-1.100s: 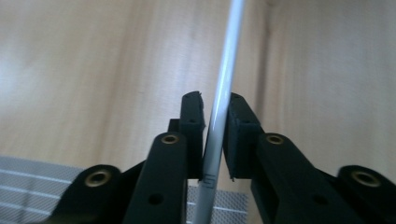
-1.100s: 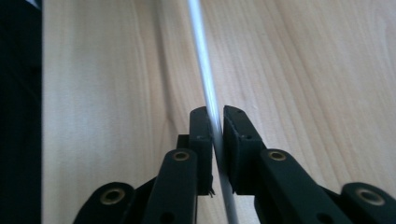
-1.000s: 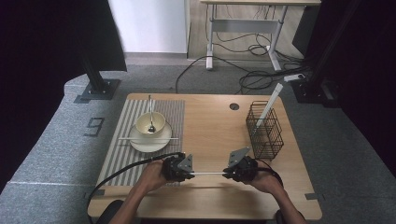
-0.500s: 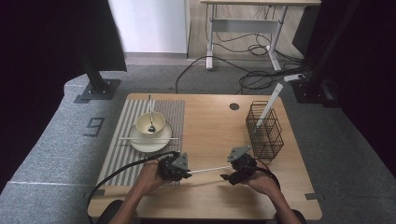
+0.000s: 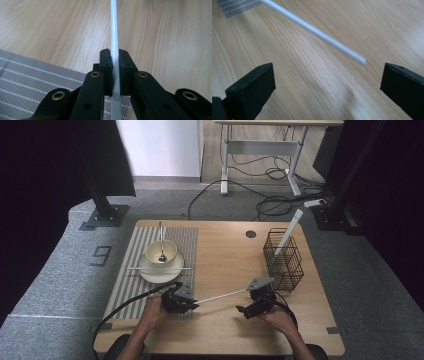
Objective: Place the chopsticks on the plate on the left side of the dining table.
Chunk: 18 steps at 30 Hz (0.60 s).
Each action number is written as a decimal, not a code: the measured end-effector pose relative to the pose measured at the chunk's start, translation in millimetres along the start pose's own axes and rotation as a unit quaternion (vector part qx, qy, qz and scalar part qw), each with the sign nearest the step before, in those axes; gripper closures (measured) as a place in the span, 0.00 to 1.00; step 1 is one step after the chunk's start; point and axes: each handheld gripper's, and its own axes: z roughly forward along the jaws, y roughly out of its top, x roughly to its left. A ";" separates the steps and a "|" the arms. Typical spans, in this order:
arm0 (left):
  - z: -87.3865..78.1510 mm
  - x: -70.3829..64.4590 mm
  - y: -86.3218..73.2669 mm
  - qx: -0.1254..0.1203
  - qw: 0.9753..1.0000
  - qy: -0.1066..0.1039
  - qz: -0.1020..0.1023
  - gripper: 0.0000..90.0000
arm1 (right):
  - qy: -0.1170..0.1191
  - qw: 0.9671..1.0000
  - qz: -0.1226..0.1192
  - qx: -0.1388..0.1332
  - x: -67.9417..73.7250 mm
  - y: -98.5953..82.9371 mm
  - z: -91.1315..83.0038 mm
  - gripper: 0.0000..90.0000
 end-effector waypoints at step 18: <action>-11.6 24.3 -40.3 -0.020 0.994 0.046 -0.099 0.93 | -0.001 0.999 0.036 0.003 2.9 -34.0 8.8 0.00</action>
